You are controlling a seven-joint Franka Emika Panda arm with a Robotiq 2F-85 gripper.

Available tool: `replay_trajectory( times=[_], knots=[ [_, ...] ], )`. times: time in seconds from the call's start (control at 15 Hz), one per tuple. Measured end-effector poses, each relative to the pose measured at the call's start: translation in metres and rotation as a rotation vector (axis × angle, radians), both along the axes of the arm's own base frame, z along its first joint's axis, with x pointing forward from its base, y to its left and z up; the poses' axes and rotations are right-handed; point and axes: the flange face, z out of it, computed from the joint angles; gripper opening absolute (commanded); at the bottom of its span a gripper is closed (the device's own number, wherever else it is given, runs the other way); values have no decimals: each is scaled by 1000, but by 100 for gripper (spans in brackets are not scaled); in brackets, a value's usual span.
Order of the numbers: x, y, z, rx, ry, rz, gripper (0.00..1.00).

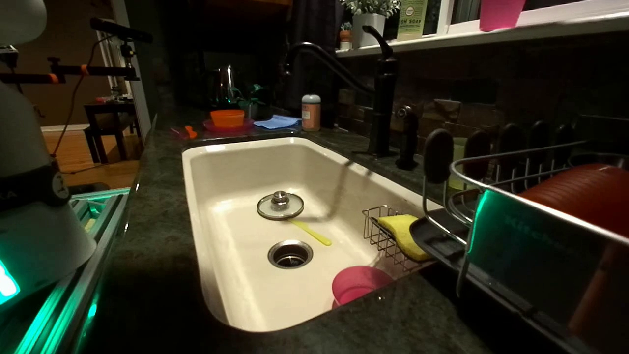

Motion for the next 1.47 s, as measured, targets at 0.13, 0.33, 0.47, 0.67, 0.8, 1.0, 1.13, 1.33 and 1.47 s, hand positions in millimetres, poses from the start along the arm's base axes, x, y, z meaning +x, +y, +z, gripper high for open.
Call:
replay_trajectory(
  times=[0.13, 0.33, 0.47, 0.67, 0.8, 1.0, 1.13, 1.33, 1.47],
  knots=[
    [-23, 7, 3, -19, 14, 110, 100],
    [-55, 13, -2, -78, 36, 265, 100],
    [-73, 14, -12, -139, 47, 363, 100],
    [-96, 16, -32, -227, 59, 510, 100],
    [-105, 15, -48, -300, 32, 589, 100],
    [-111, 10, -79, -425, -59, 660, 100],
    [-113, 4, -97, -505, -142, 676, 100],
    [-112, -7, -112, -621, -281, 641, 100],
    [-110, -11, -125, -679, -363, 590, 100]
  ],
)
